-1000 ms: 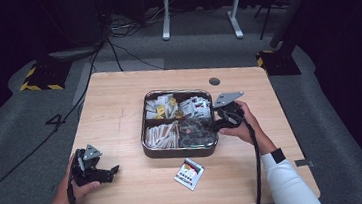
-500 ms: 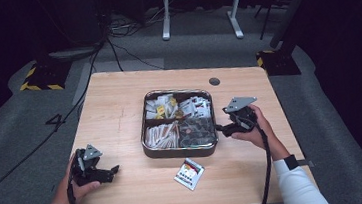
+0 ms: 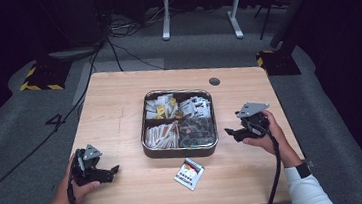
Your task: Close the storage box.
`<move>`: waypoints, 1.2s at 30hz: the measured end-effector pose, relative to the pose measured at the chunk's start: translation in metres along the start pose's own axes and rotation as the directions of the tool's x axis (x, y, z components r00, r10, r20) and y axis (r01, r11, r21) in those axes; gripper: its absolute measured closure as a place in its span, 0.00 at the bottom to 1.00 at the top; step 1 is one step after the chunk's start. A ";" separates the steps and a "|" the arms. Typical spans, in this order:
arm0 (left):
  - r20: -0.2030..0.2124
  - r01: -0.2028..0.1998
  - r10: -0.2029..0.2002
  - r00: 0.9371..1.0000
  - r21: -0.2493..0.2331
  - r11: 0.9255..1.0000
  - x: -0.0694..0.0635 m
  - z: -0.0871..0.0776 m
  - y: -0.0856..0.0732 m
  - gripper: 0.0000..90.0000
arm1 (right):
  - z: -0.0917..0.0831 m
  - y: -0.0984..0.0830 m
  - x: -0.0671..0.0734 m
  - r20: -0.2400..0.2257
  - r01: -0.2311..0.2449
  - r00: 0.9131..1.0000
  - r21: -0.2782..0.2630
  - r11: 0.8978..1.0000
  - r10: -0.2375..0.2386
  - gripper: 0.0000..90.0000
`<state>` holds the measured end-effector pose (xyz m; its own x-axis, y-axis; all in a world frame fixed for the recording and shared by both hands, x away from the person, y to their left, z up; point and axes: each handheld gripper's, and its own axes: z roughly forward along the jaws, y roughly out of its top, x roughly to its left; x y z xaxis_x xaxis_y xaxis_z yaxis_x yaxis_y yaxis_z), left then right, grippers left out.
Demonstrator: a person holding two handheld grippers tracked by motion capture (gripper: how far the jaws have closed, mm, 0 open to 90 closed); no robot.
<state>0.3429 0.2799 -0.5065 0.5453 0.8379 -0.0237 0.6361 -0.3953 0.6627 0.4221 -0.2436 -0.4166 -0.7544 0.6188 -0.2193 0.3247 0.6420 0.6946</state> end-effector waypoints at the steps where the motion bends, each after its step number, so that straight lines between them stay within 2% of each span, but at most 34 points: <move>1: 0.000 0.000 0.000 1.000 0.000 1.000 0.000 0.000 0.000 0.00 | -0.001 -0.002 0.000 0.007 -0.001 1.000 0.006 1.000 0.001 0.28; 5: 0.002 -0.001 0.001 1.000 0.001 1.000 0.000 0.000 0.000 0.00 | -0.005 -0.011 0.001 0.036 0.005 0.999 0.017 1.000 -0.006 0.28; 29: 0.005 -0.006 0.006 1.000 0.001 1.000 0.001 0.001 0.001 0.00 | -0.013 -0.061 -0.004 0.059 -0.068 0.996 0.074 0.995 0.064 0.27; 36: 0.005 -0.006 0.006 1.000 0.001 1.000 0.001 0.001 0.001 0.00 | -0.014 -0.075 -0.002 0.075 -0.071 0.995 0.097 0.993 0.064 0.27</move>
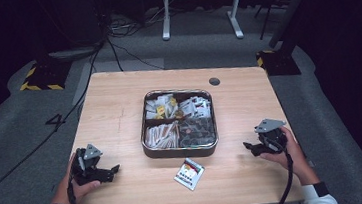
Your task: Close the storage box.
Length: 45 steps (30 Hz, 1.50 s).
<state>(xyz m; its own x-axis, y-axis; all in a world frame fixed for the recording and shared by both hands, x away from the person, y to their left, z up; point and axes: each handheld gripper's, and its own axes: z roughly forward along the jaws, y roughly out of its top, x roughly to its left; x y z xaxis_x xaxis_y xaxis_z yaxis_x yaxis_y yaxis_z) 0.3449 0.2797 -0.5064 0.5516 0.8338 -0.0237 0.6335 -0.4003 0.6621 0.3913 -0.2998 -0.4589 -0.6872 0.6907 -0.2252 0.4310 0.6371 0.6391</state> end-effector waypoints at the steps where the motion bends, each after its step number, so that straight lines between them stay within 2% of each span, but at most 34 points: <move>1: 0.000 0.000 0.000 1.000 0.000 1.000 0.000 0.000 0.000 0.00 | 0.000 -0.002 0.000 -0.001 -0.006 1.000 0.003 1.000 0.006 0.27; 6: -0.001 0.000 0.000 1.000 0.000 1.000 0.000 0.000 0.000 0.00 | -0.001 -0.013 -0.001 -0.005 -0.018 1.000 -0.009 1.000 0.018 0.27; 18: -0.001 0.001 -0.001 1.000 0.000 1.000 0.000 0.000 0.000 0.00 | -0.004 -0.041 -0.004 -0.034 -0.089 0.996 -0.032 0.996 0.088 0.25; 32: -0.001 0.000 0.000 1.000 0.000 1.000 0.000 0.000 0.000 0.00 | -0.005 -0.061 -0.006 -0.015 -0.148 0.989 -0.042 0.988 0.148 0.24; 40: -0.001 0.000 0.000 1.000 0.000 1.000 0.000 0.000 0.000 0.00 | -0.009 -0.076 -0.008 -0.022 -0.230 0.973 -0.064 0.971 0.229 0.22; 44: -0.001 0.000 0.000 1.000 0.000 1.000 0.000 0.000 0.000 0.00 | -0.010 -0.084 -0.010 -0.039 -0.286 0.958 -0.081 0.955 0.284 0.21; 45: -0.001 0.001 -0.001 1.000 0.000 1.000 0.000 0.000 0.000 0.00 | -0.010 -0.086 -0.010 -0.033 -0.292 0.956 -0.086 0.952 0.290 0.21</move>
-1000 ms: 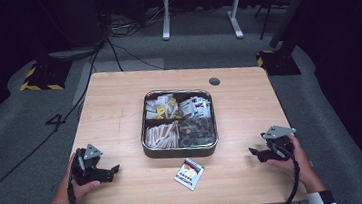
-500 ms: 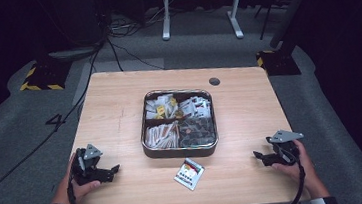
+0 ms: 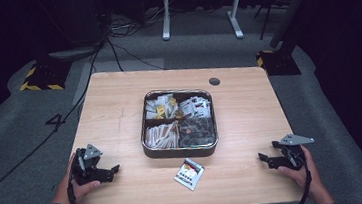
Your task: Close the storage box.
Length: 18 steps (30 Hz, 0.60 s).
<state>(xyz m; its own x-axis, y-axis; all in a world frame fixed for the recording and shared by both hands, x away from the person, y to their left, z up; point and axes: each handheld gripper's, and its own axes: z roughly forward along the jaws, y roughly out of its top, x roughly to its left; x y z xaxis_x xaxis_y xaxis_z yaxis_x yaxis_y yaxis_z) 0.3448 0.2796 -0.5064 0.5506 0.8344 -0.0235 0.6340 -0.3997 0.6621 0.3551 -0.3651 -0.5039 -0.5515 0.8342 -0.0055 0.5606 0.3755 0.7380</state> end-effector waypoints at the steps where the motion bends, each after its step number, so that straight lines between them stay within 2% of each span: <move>1: 0.000 0.000 0.000 1.000 0.000 1.000 0.000 0.000 0.000 0.00 | -0.001 -0.001 0.000 0.005 -0.003 1.000 0.000 1.000 0.003 0.21; 18: 0.000 0.001 -0.001 1.000 0.000 1.000 0.000 0.000 0.000 0.00 | 0.002 0.001 0.000 0.016 -0.013 1.000 0.004 1.000 0.013 0.18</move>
